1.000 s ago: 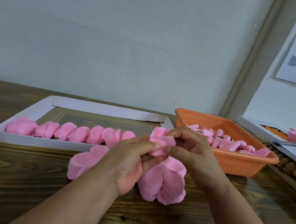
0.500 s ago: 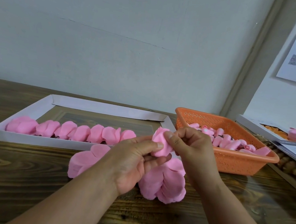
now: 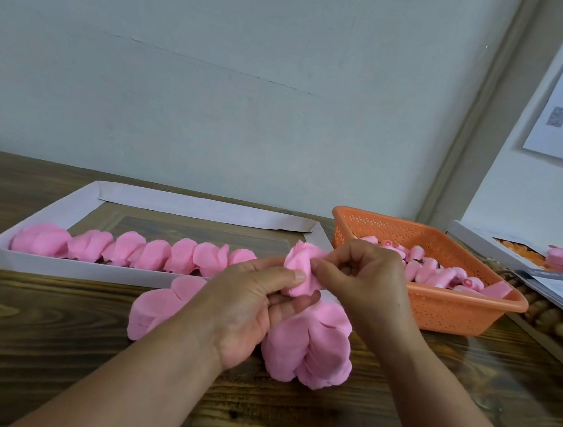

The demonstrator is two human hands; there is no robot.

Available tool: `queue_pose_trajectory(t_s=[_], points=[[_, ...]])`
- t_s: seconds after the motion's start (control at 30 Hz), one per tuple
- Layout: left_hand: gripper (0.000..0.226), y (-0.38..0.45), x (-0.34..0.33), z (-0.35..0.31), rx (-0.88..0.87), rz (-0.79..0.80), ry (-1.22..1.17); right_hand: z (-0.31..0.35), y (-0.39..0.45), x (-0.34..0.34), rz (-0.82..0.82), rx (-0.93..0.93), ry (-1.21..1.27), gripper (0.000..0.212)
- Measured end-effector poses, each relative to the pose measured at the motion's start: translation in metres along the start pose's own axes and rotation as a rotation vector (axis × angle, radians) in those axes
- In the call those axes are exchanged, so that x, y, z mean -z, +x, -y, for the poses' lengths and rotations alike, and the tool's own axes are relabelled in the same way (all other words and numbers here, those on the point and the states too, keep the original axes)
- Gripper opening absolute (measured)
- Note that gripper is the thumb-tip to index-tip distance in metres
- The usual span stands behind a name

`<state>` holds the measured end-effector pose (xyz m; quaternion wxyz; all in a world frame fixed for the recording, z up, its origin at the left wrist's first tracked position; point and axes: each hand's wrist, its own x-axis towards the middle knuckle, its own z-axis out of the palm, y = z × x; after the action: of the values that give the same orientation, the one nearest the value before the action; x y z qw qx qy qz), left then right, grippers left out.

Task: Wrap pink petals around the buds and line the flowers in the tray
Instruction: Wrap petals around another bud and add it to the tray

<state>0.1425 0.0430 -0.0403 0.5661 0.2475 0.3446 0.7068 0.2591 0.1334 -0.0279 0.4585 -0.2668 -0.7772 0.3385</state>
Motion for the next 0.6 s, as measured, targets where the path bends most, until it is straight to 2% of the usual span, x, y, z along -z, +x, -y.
queue_pose_trajectory(t_s=[0.17, 0.3, 0.53, 0.6], points=[[0.021, 0.000, -0.001, 0.000, -0.013, -0.014, 0.001, 0.004, 0.001, 0.001, 0.012, 0.035, -0.086, 0.017], [0.014, -0.003, -0.004, 0.000, -0.034, 0.005, 0.047, 0.010, 0.003, 0.004, 0.072, -0.016, -0.024, 0.016], [0.018, -0.004, -0.006, -0.002, -0.098, -0.010, 0.051, 0.011, -0.003, 0.002, 0.164, -0.049, 0.139, 0.027], [0.018, -0.003, -0.005, -0.003, -0.103, -0.015, 0.042, 0.009, -0.005, -0.001, 0.147, -0.061, 0.211, 0.028]])
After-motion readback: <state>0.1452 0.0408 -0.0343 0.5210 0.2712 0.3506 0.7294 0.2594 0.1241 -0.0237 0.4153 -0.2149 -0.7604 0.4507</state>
